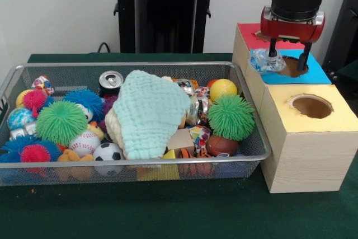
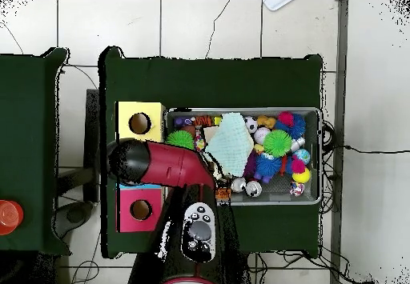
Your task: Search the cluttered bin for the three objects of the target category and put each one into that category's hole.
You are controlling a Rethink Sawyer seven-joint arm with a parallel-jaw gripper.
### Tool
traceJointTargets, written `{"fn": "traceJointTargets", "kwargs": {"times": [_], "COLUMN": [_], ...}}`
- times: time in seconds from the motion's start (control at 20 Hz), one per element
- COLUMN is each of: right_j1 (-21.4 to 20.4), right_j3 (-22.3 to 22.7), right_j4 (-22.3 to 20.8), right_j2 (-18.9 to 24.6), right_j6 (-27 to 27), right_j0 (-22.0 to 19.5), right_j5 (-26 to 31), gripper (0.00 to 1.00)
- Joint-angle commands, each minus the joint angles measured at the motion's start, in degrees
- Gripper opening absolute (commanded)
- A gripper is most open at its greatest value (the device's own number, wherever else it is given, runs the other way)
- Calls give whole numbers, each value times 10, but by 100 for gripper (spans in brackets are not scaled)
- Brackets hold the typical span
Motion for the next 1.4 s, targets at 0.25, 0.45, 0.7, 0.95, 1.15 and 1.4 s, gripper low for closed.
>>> {"fn": "traceJointTargets", "kwargs": {"times": [0.25, 0.45, 0.7, 0.95, 1.15, 1.4], "right_j1": [49, 48, 26, 19, 38, 50], "right_j3": [25, 29, 21, 16, -4, -22], "right_j4": [13, 23, 43, 59, 66, 70], "right_j2": [-15, -10, -9, -9, -10, -12], "right_j6": [143, 147, 168, 184, 186, 183], "right_j0": [-4, -5, 7, 23, 22, 24], "right_j5": [45, 53, 99, 110, 112, 109], "gripper": [100, 100, 100, 100, 100, 100]}}
